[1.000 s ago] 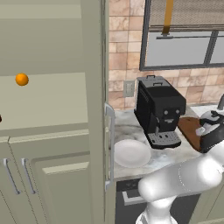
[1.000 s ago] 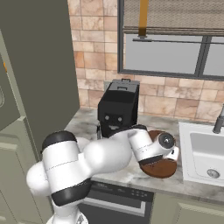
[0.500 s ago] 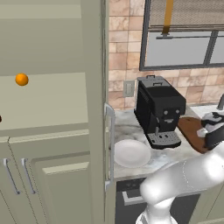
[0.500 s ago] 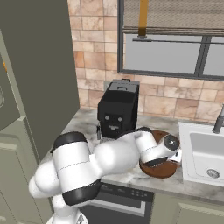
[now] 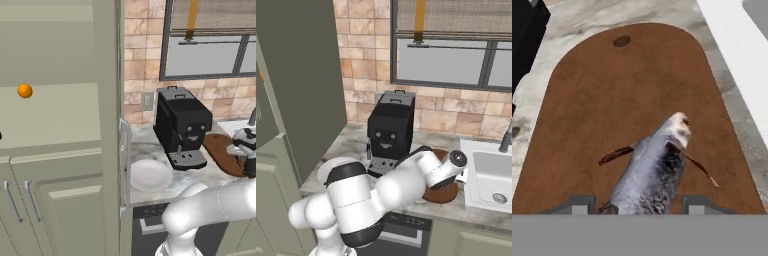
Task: Pick the fish from the plate and place it on the cutting board. Then pick the condiment bottle from the cabinet and place it next to the cutting board.
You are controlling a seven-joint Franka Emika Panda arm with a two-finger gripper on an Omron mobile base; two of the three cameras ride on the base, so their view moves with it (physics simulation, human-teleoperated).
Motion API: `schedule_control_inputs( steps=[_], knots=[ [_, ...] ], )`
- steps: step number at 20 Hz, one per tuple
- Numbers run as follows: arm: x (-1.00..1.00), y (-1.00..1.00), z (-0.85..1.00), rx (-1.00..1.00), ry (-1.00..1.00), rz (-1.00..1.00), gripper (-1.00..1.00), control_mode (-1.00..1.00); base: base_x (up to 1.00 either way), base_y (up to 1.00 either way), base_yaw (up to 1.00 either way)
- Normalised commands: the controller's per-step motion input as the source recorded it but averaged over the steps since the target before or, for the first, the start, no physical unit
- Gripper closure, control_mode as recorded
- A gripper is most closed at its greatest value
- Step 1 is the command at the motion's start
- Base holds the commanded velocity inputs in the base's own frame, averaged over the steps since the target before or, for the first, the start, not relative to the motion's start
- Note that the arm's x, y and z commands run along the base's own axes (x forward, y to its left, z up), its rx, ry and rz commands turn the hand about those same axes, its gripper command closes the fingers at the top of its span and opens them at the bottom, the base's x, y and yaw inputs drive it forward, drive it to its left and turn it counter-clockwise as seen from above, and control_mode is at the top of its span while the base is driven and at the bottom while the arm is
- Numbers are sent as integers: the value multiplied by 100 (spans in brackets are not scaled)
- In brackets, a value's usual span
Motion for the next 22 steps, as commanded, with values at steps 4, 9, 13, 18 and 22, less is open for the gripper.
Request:
schedule_control_inputs(
  steps=[4,9,13,18,22],
  knots=[
    [-6,-18,57,0,0,0,-100,-100,0,0,0],
    [-32,-4,56,0,-5,0,-100,-100,0,0,0],
    [-53,2,35,0,-12,0,-100,-100,0,0,0],
    [-58,23,13,0,-15,0,-100,-100,0,0,0],
    [-53,38,10,-1,-14,0,-100,-100,0,0,0]
  ],
)
